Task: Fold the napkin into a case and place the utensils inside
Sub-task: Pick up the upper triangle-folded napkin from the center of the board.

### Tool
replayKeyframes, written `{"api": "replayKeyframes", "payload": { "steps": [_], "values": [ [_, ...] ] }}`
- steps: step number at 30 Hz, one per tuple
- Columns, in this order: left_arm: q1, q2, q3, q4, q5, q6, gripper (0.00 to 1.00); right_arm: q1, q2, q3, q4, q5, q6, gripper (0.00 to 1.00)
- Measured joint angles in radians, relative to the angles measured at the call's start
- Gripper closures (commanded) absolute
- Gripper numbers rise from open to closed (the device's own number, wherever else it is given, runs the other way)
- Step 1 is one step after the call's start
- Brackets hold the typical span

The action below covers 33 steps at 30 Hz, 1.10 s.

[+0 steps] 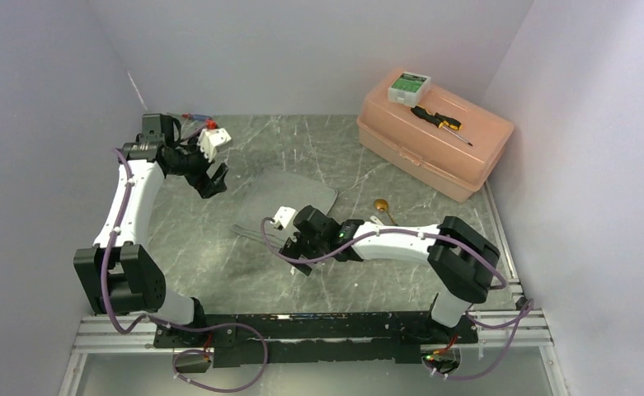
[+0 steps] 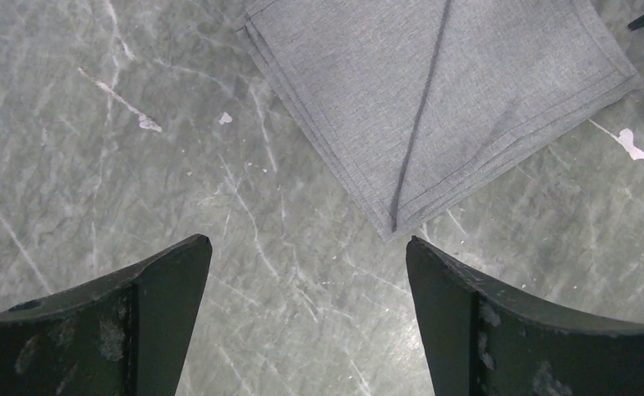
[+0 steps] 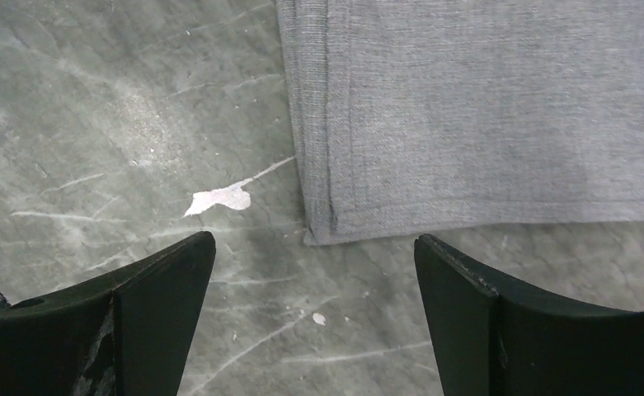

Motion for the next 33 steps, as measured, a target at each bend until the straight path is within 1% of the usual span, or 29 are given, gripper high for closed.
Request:
{"api": "replayKeyframes", "payload": {
  "steps": [6,9,13,16,21,27,31,33],
  "values": [
    [0.017,-0.004,-0.073,0.025,0.039,0.004,0.06,0.000,0.071,0.001,0.046,-0.039,-0.003,0.11],
    [0.017,-0.002,-0.103,0.023,0.052,0.024,0.06,0.000,0.106,0.001,0.058,-0.052,-0.008,0.17],
    [0.018,0.014,-0.149,0.027,0.077,0.059,0.06,-0.006,0.112,0.001,0.082,-0.050,-0.019,0.23],
    [0.018,0.038,-0.212,0.031,0.086,0.099,0.06,-0.011,0.114,0.001,0.092,-0.043,-0.029,0.30],
    [0.015,0.047,-0.310,0.030,0.098,0.200,0.06,-0.012,0.122,0.001,0.110,-0.033,-0.037,0.45],
    [-0.016,0.040,-0.425,0.048,0.103,0.381,0.06,-0.017,0.125,-0.004,0.129,-0.014,-0.037,0.54],
    [-0.055,-0.010,-0.548,0.115,0.080,0.509,0.06,-0.029,0.125,-0.014,0.150,-0.015,-0.029,0.60],
    [-0.064,-0.037,-0.583,0.151,0.068,0.566,0.07,-0.033,0.124,-0.022,0.167,-0.015,-0.023,0.61]
  ]
}}
